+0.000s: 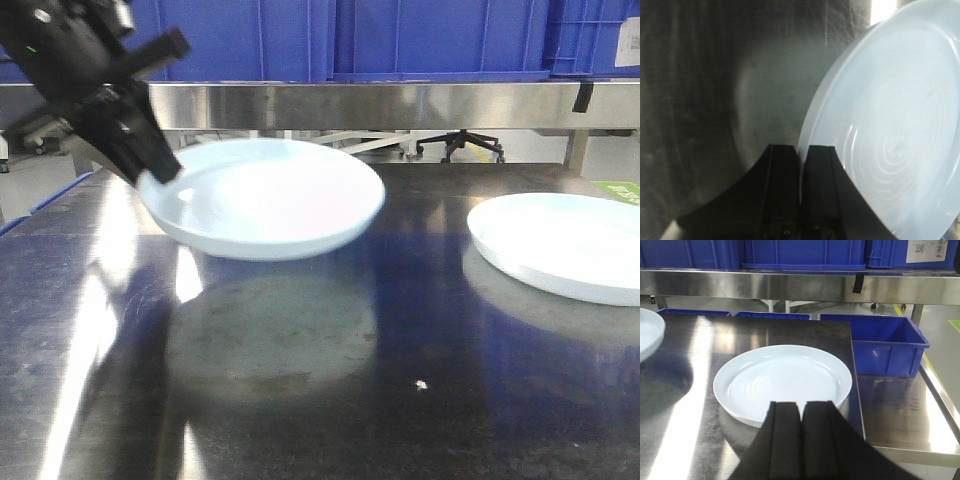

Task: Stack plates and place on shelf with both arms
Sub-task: 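Grip the plate rim with the left gripper and slide it toward the table center, then open the left gripper and lift it away from the plate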

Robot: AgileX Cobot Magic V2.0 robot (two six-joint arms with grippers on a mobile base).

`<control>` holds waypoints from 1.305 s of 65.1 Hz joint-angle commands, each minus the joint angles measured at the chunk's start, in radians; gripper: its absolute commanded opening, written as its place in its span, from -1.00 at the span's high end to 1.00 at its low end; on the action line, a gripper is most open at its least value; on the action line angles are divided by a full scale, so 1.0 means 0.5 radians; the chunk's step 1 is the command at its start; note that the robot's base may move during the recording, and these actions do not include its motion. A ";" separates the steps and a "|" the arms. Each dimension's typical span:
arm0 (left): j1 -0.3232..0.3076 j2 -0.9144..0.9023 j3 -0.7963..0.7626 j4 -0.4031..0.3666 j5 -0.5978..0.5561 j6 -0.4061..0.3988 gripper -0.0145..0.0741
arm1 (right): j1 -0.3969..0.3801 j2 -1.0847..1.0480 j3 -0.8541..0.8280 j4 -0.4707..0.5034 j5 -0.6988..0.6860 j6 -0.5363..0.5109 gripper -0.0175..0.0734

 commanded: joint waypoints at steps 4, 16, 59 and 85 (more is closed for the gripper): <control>-0.092 -0.043 -0.065 -0.096 -0.103 0.008 0.49 | -0.012 -0.035 -0.002 -0.013 -0.171 -0.005 0.49; -0.171 -0.008 -0.065 -0.139 -0.169 0.008 0.31 | -0.012 -0.035 -0.002 -0.013 -0.171 -0.005 0.49; -0.248 -0.249 -0.060 0.170 -0.024 0.008 0.06 | -0.012 -0.035 -0.002 -0.013 -0.171 -0.005 0.49; -0.317 -0.852 0.751 0.428 -1.180 0.008 0.49 | -0.012 -0.035 -0.002 -0.013 -0.171 -0.005 0.49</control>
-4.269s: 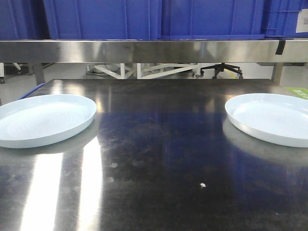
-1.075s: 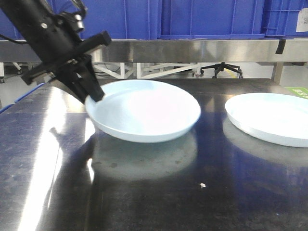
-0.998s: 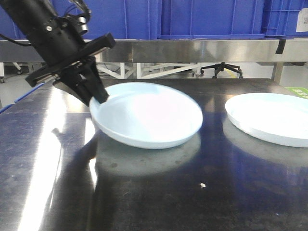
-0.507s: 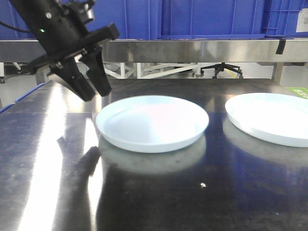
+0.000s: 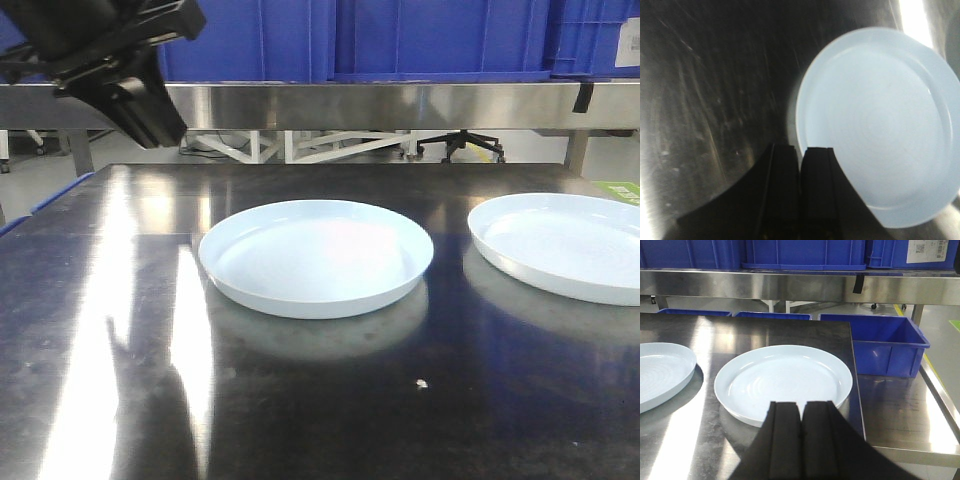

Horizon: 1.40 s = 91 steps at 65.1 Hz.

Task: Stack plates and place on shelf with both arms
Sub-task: 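Open the left gripper and lift it away from the plate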

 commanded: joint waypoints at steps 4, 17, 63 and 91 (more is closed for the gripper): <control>-0.018 -0.348 0.373 -0.015 -0.627 0.001 0.49 | -0.012 -0.035 -0.002 -0.013 -0.171 -0.005 0.49; -0.018 -0.791 0.986 -0.015 -1.393 0.148 0.49 | -0.012 -0.035 -0.002 -0.013 -0.171 -0.005 0.49; 0.204 -2.300 1.808 -0.011 -1.457 0.315 0.49 | -0.012 -0.035 -0.002 -0.013 -0.171 -0.005 0.49; 0.474 -2.338 1.812 -0.115 -1.371 0.315 0.49 | -0.012 -0.035 -0.002 -0.013 -0.171 -0.005 0.49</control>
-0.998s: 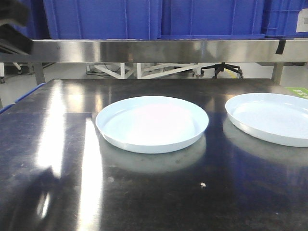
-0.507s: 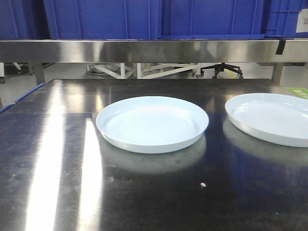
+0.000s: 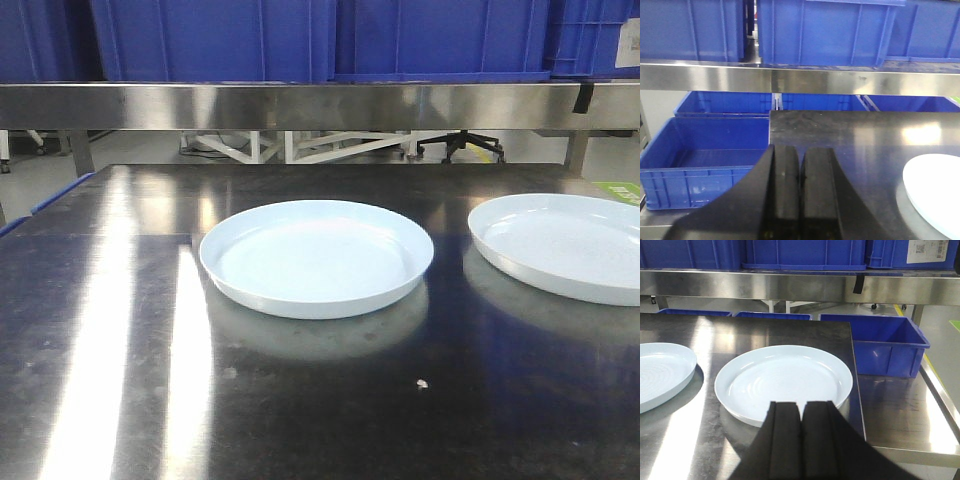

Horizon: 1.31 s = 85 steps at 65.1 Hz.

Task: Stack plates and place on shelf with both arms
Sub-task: 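Open the left gripper and lift it away from the plate, then move the right gripper down to the rim of the other white plate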

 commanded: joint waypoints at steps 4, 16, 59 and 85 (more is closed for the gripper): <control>0.010 0.005 -0.055 -0.024 -0.146 0.005 0.49 | -0.012 -0.035 -0.002 -0.013 -0.171 -0.005 0.49; 0.010 0.005 -0.072 -0.024 -0.146 0.005 0.49 | -0.012 -0.035 -0.002 -0.013 -0.171 -0.005 0.49; 0.010 0.005 -0.072 -0.024 -0.146 0.005 0.49 | -0.012 -0.035 -0.090 0.064 -0.203 0.001 0.49; 0.010 0.005 -0.072 -0.024 -0.146 0.005 0.49 | -0.012 0.208 -0.508 0.036 0.197 -0.074 0.49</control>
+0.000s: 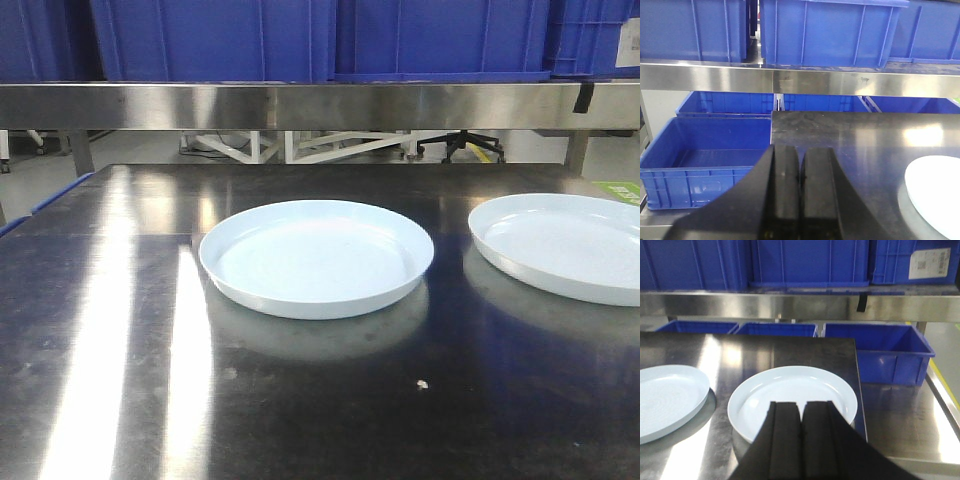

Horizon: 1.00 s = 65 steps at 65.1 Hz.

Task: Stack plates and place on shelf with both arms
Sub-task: 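Move the right gripper down to the rim of the other white plate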

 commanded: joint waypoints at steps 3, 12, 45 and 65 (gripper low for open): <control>0.001 0.005 -0.072 -0.016 -0.150 0.002 0.49 | -0.012 0.190 -0.328 -0.024 0.130 -0.100 0.49; 0.001 0.005 -0.072 -0.016 -0.150 0.002 0.49 | -0.012 0.471 -0.613 -0.024 0.529 -0.104 0.49; 0.001 0.005 -0.072 -0.016 -0.150 0.002 0.49 | -0.012 1.484 -1.133 0.227 1.065 -0.016 0.49; 0.001 0.005 -0.072 -0.016 -0.150 0.002 0.49 | -0.012 1.955 -1.439 0.236 1.034 -0.016 0.49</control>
